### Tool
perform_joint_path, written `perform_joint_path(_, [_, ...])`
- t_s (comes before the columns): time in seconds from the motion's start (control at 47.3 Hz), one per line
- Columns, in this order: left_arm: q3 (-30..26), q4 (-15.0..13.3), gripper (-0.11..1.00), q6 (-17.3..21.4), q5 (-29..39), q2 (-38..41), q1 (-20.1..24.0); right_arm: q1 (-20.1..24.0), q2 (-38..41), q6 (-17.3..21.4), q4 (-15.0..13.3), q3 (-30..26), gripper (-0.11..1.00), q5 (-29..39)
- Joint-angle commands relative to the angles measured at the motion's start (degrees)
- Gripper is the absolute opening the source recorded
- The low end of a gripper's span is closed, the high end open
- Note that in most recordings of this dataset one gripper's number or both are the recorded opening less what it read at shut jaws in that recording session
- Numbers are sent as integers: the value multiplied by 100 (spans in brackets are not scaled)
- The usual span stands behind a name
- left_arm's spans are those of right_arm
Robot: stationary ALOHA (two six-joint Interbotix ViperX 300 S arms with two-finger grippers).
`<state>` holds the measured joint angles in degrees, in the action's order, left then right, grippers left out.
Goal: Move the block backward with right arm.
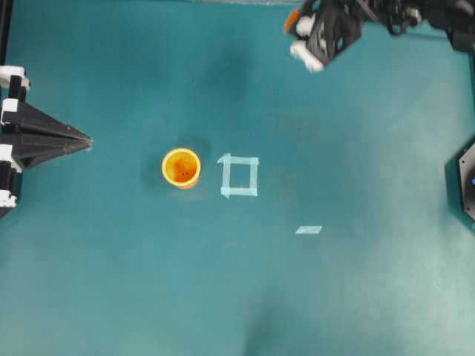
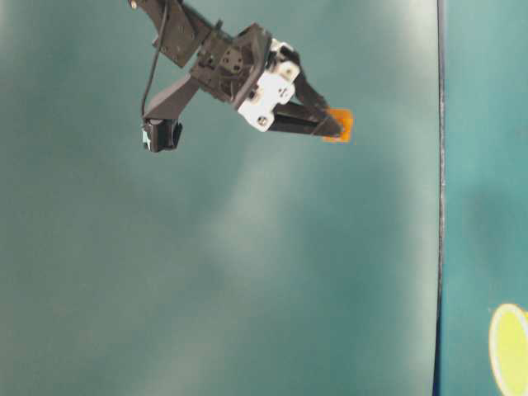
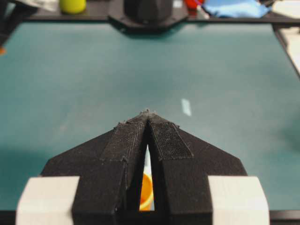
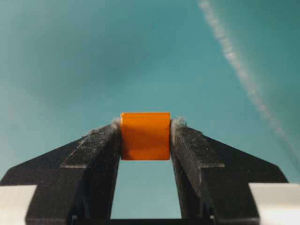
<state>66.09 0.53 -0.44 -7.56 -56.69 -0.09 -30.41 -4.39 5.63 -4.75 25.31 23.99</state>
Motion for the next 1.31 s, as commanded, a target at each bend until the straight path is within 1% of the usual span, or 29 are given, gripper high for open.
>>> perform_joint_path(0.0, [-167, 18, 0, 0, -35, 18, -9, -141, 26, -18, -18, -325, 40, -26])
perform_joint_path(0.106, [-167, 18, 0, 0, -35, 18, -9, -308, 149, -26, -18, -492, 40, -18])
perform_joint_path(0.232, [-167, 18, 0, 0, -35, 9, -9, -378, 220, -35, -18, -571, 40, -26])
perform_joint_path(1.289, [-185, 18, 0, 0, 211, -97, -9, -404, 229, -26, -26, -527, 40, 26])
